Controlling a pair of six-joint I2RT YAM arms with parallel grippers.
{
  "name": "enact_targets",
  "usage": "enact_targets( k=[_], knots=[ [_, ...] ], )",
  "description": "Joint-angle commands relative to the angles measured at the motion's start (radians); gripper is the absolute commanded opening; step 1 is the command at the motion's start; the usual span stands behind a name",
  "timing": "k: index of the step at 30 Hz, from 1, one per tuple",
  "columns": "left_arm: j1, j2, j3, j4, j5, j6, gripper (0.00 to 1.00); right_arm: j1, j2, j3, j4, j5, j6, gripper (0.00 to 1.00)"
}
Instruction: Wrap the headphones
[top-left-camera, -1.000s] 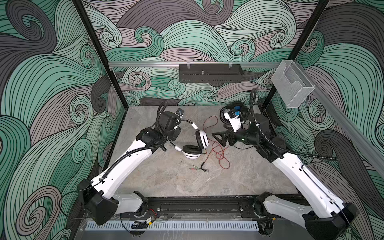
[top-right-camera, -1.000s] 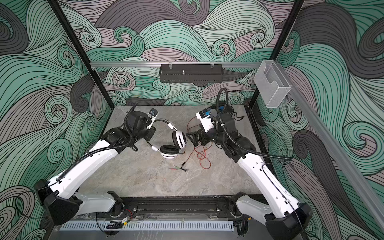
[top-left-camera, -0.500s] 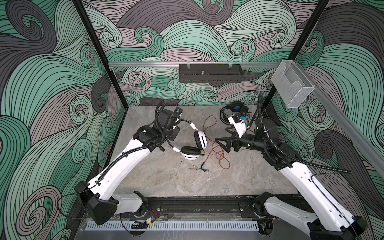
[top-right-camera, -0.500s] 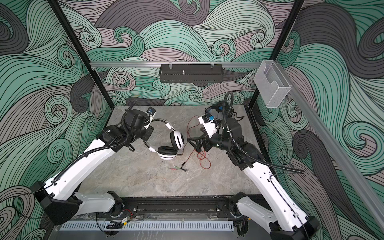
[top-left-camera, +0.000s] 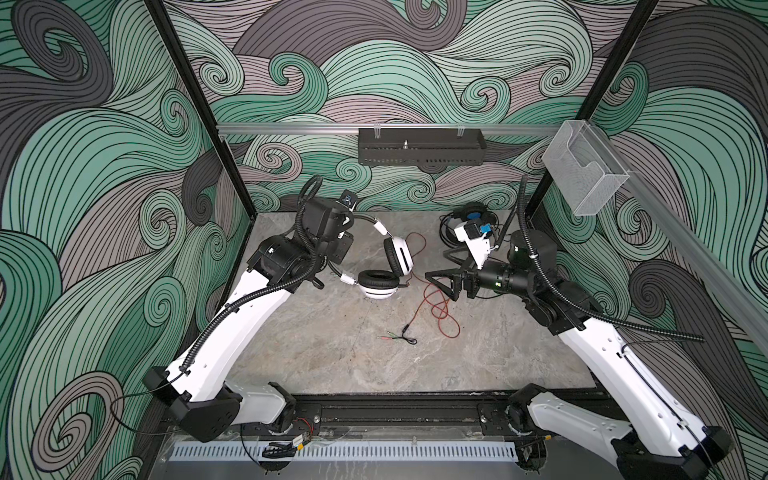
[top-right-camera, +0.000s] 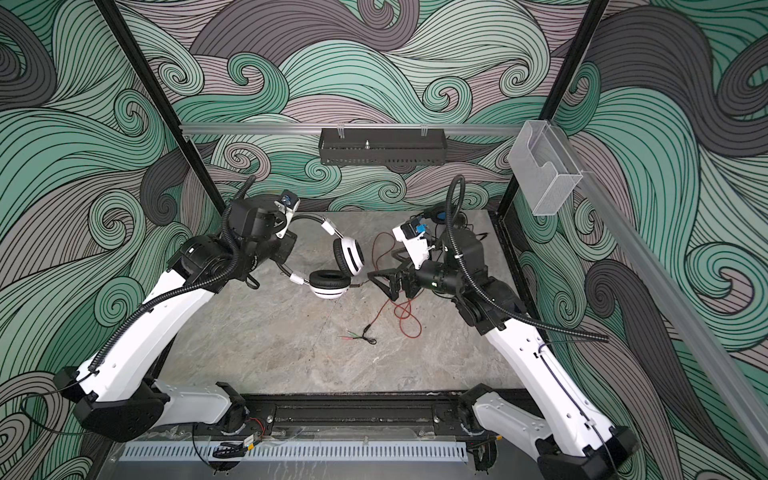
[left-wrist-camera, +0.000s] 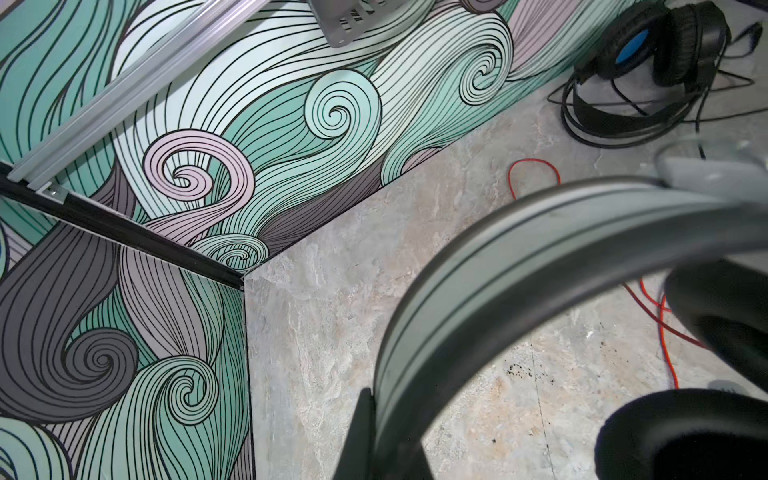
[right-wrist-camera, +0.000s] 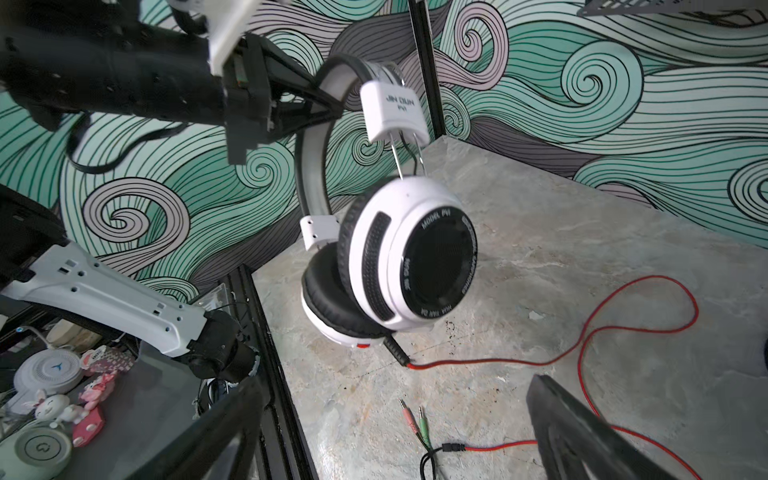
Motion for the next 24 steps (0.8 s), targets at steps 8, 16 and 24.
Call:
enact_targets(
  k=[8, 16, 24],
  knots=[
    [-0.003, -0.032, 0.068, 0.066, 0.142, 0.120, 0.00, 0.091, 0.018, 0.016, 0.000, -0.027, -0.043, 0.99],
    [-0.003, -0.034, 0.063, 0.045, 0.163, 0.153, 0.00, 0.143, 0.068, 0.026, -0.026, -0.005, -0.099, 0.99],
    [-0.002, -0.045, 0.050, 0.035, 0.142, 0.148, 0.00, 0.148, 0.099, -0.033, 0.017, -0.032, -0.101, 0.99]
  ],
)
